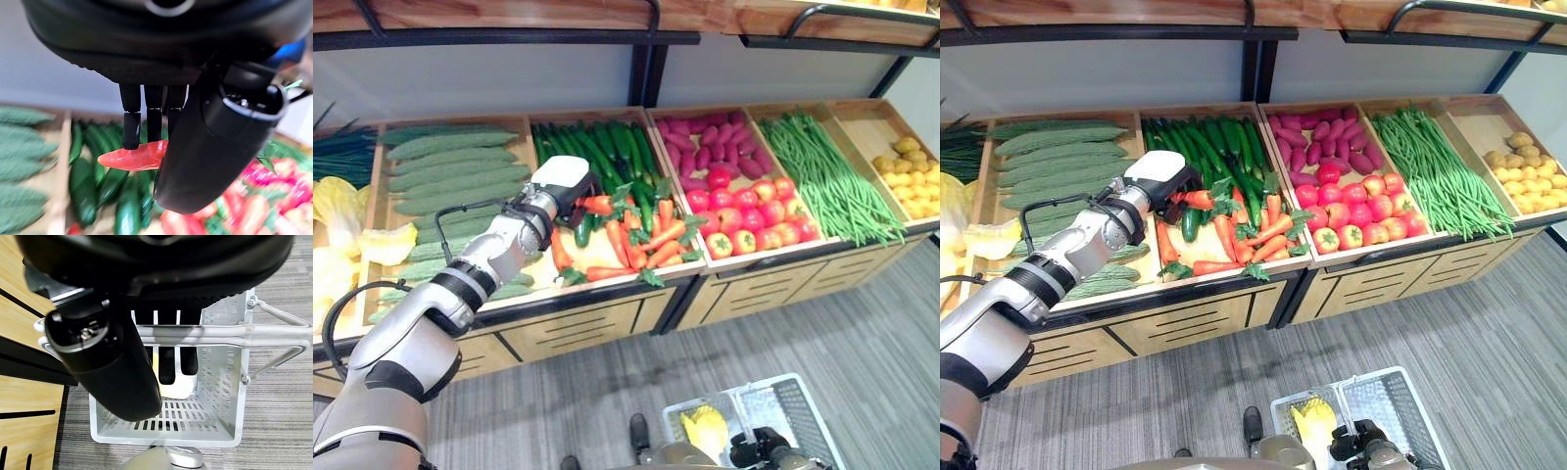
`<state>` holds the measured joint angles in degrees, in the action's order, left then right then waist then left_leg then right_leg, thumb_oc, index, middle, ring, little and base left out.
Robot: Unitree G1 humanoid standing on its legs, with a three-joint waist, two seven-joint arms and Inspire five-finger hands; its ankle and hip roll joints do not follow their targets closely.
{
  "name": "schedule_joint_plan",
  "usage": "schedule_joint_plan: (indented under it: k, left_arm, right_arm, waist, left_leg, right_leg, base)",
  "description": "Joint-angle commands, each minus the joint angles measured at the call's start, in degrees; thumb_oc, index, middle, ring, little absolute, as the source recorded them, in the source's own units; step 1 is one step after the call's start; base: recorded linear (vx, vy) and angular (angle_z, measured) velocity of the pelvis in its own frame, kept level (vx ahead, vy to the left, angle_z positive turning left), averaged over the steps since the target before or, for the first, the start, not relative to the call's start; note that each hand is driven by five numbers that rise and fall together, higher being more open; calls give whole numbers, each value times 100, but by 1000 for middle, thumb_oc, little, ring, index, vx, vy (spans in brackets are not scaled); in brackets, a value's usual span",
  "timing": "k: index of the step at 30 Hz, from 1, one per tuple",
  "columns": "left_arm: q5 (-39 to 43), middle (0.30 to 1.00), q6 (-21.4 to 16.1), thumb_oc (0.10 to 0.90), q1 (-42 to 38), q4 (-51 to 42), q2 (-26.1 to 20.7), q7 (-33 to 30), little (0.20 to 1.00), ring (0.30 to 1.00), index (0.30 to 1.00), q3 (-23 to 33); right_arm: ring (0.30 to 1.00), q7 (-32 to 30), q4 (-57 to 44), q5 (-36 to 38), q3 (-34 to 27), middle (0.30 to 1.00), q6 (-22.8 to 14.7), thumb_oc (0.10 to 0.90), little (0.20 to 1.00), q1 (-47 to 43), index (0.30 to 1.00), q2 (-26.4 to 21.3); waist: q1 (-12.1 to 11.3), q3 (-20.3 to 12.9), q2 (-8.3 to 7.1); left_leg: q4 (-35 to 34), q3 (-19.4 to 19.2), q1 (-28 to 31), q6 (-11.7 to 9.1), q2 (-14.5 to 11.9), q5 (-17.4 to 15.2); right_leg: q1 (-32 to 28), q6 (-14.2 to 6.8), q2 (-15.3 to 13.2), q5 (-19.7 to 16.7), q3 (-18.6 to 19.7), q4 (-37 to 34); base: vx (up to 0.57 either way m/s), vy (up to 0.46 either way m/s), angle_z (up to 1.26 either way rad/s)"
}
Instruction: Get the vegetables into the basket
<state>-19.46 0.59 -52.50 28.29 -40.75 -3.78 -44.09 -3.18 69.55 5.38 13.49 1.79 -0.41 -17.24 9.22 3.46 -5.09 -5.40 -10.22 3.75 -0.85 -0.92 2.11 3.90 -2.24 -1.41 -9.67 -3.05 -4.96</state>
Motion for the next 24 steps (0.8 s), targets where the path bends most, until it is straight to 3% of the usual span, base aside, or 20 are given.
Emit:
schedule_joint_plan:
  k: [1,3,4,13,24]
  left_arm:
    - [118,300,-241,400,-412,-59,-84,-547,300,300,300,681]
    - [-80,300,-209,400,-247,-475,-269,-583,300,300,300,843]
    - [-392,300,-186,400,81,-1234,-459,-620,300,300,300,1185]
    - [-635,300,-321,400,1691,-3096,-546,-571,300,300,300,2563]
    - [-524,300,-375,400,2420,-3555,-410,-521,300,300,300,3032]
  right_arm:
    - [300,-78,188,52,-185,300,-63,400,300,-90,300,-385]
    - [300,-82,220,82,-283,300,-51,400,300,-62,300,-397]
    - [300,-128,271,103,-455,300,-8,400,300,-36,300,-380]
    - [300,-171,369,83,-893,300,74,400,300,161,300,-433]
    - [300,-197,354,85,-995,300,60,400,300,280,300,-431]
  waist:
    - [-39,-299,261]
    - [-60,-333,277]
    - [-108,-371,286]
    - [-188,-465,311]
    - [-134,-446,347]
  left_leg:
    - [40,243,49,-264,-11,-399]
    - [40,250,95,-258,0,-414]
    - [40,271,146,-240,21,-426]
    - [40,274,387,-149,66,-553]
    - [40,185,488,-71,109,-607]
  right_leg:
    - [-422,-554,-47,541,-135,-4]
    - [-474,-552,-58,546,-151,-4]
    - [-533,-550,-68,561,-153,-4]
    - [-777,-546,-129,622,-139,-4]
    - [-823,-575,-177,597,-29,-4]
  base:
    - [-37,7,6]
    - [-52,14,6]
    - [-50,17,5]
    - [-8,16,1]
    - [-4,33,1]
